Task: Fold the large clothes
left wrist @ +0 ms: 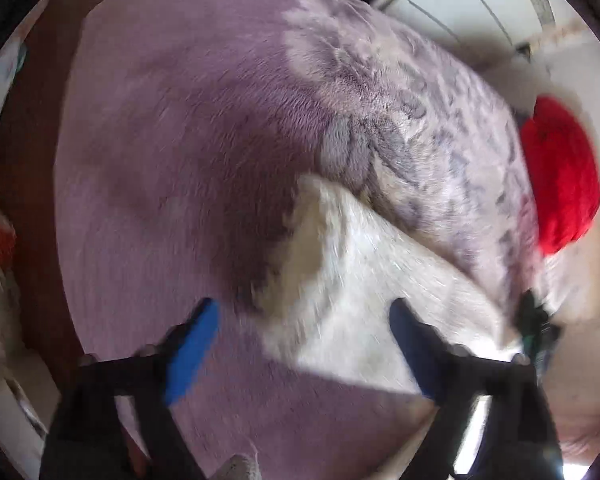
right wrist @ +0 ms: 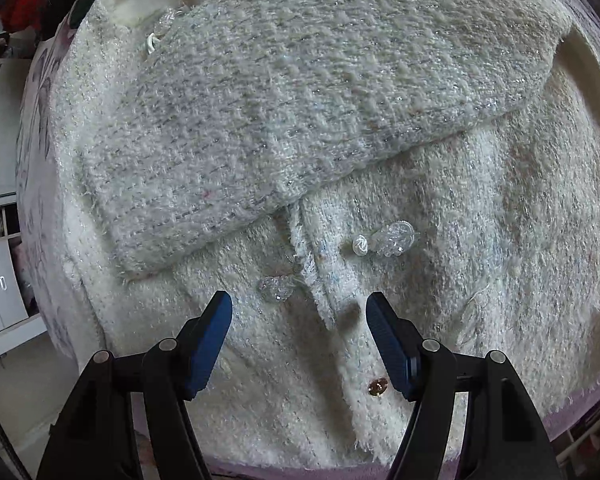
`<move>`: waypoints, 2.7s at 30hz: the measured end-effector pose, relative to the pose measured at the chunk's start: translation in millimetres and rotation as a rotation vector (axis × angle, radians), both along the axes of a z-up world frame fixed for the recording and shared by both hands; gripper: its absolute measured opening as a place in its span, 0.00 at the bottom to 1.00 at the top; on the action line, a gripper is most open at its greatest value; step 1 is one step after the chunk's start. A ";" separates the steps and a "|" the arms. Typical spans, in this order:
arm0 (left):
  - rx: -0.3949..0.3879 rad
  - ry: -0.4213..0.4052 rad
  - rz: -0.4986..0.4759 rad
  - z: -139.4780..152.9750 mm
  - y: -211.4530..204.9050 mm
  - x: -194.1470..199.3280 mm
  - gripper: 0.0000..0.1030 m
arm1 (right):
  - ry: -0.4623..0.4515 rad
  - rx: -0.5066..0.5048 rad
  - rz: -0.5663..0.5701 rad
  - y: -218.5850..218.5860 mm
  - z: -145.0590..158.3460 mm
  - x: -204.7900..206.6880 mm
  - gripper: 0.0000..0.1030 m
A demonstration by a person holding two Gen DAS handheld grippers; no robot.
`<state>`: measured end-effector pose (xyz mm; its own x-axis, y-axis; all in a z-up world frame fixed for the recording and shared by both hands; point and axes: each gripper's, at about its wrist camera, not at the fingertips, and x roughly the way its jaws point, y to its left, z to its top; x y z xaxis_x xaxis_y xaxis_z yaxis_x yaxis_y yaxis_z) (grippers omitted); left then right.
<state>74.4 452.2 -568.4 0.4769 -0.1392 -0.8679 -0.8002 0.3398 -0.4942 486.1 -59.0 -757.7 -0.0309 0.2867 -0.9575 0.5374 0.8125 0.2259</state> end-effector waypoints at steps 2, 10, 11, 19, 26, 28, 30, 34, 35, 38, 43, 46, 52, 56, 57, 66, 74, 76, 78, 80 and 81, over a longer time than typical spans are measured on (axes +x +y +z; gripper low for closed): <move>-0.054 0.002 0.033 -8.3 -21.5 -9.4 0.86 | 0.004 0.001 -0.008 -8.4 -0.2 -3.6 0.69; -0.108 -0.031 0.214 -54.5 -57.5 30.4 0.86 | -0.019 0.017 -0.060 -14.1 -10.1 -4.9 0.69; -0.078 -0.035 0.247 -51.1 -54.8 36.5 0.85 | -0.031 0.000 -0.036 -12.6 -7.9 -3.6 0.69; 0.277 0.101 0.195 9.1 -58.4 94.7 0.13 | 0.020 -0.405 0.237 13.0 6.3 9.7 0.69; 0.718 0.075 -0.174 109.0 -149.0 138.0 0.12 | -0.047 -0.619 0.388 30.8 22.1 48.2 0.84; 0.788 0.036 -0.286 135.9 -190.1 154.7 0.11 | -0.068 -0.583 0.375 26.6 27.8 52.3 0.84; 0.834 -0.014 -0.382 156.2 -229.6 172.4 0.11 | -0.088 -0.552 0.354 14.6 34.1 54.2 0.84; 0.766 -0.150 -0.615 182.4 -334.1 206.5 0.11 | -0.088 -0.450 0.247 -43.4 44.0 44.6 0.84; 0.740 -0.173 -0.656 183.6 -356.5 212.3 0.11 | -0.083 -0.436 0.220 -61.4 46.4 37.7 0.84; 0.627 -0.230 -0.811 178.4 -445.7 220.0 0.11 | -0.066 -0.429 0.151 -113.7 54.3 16.0 0.84; 0.494 -0.229 -1.029 136.9 -578.0 229.2 0.11 | 0.018 -0.437 0.049 -196.3 55.1 -42.7 0.84; 0.430 -0.168 -1.131 104.3 -633.0 237.1 0.12 | 0.057 -0.422 -0.021 -233.3 49.5 -76.9 0.84; 0.347 0.013 -1.318 45.1 -682.9 236.4 0.39 | 0.029 -0.296 -0.175 -285.8 44.7 -117.0 0.84; 0.333 0.014 -1.337 61.8 -650.9 226.7 0.80 | -0.100 -0.191 -0.267 -309.7 64.2 -117.3 0.84; 0.328 0.021 -1.321 70.5 -630.4 224.1 0.80 | -0.146 -0.148 -0.285 -313.4 69.9 -112.7 0.84; 0.623 0.251 -1.087 70.6 -450.4 246.6 0.81 | -0.248 0.232 -0.194 -252.0 49.2 -7.2 0.83; 0.720 0.284 -0.940 49.3 -385.9 311.3 0.81 | -0.348 -0.087 -0.019 -229.5 79.2 21.3 0.05; 0.721 0.321 -0.951 26.3 -392.9 324.4 0.81 | -0.363 -0.150 0.022 -228.9 84.8 28.2 0.05; 0.695 0.385 -0.975 -1.7 -401.5 333.3 0.81 | -0.264 -0.148 0.091 -229.1 64.7 48.2 0.07; 0.720 0.389 -0.985 0.7 -407.6 334.9 0.81 | -0.099 -0.111 0.079 -236.1 41.0 50.8 0.15; 0.749 0.378 -0.994 9.5 -411.3 333.1 0.81 | -0.093 -0.102 0.049 -243.6 43.9 51.5 0.17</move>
<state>407.5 40.9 -558.9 0.1608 0.2845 -0.9451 -0.0955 0.9575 0.2720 537.6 -302.6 -713.8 0.0482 0.1884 -0.9809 0.4775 0.8582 0.1883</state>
